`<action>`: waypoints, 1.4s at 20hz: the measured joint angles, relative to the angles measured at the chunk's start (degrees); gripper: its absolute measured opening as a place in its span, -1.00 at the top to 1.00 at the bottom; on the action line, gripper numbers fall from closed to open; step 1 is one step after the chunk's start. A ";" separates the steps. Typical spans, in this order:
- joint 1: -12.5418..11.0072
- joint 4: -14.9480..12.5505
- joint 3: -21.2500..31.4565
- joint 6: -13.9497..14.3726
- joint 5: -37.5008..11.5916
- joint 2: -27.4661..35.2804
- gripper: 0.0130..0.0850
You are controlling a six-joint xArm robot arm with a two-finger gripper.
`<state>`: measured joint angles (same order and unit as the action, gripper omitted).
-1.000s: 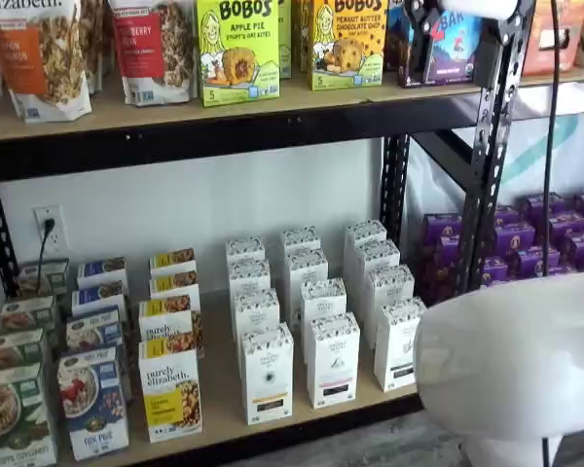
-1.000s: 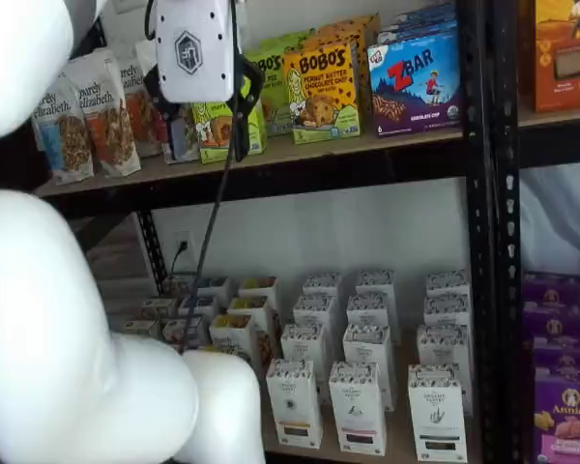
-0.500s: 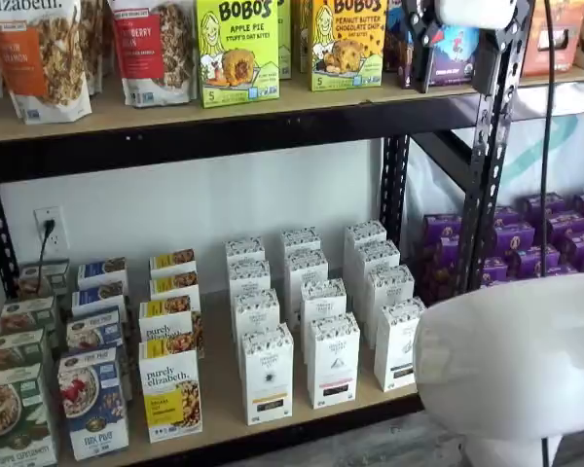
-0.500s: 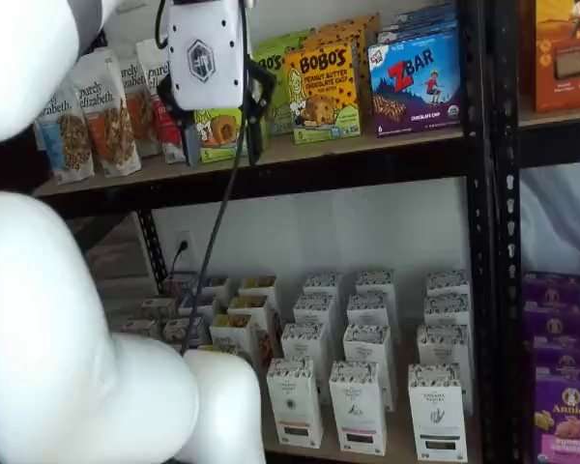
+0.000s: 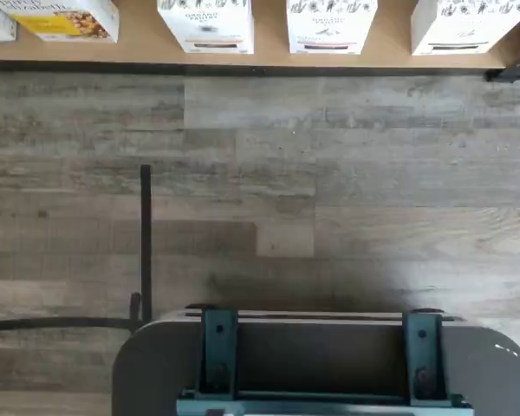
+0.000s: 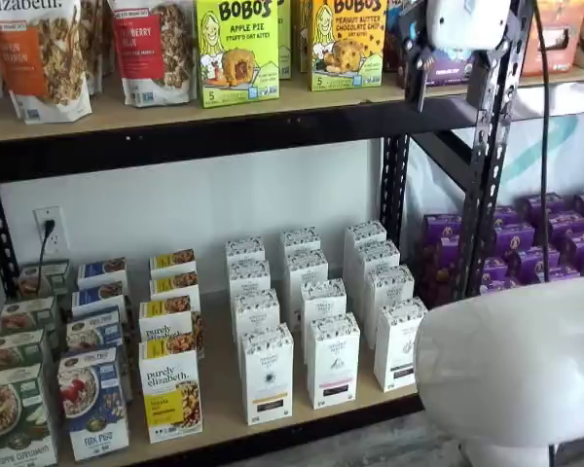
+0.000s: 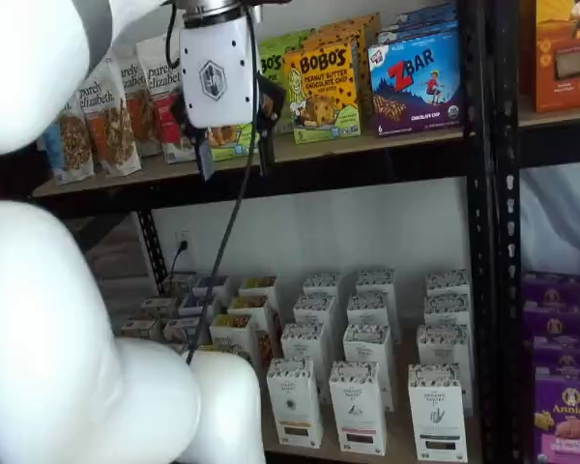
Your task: Pick up the white box with a yellow strip in the middle, on the bottom shelf, the fourth box from the left
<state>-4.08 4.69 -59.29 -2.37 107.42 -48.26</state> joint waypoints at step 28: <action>19.73 -5.38 24.81 18.83 -32.21 2.51 -1.00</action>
<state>15.65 -0.70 -34.48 16.46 75.21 -45.75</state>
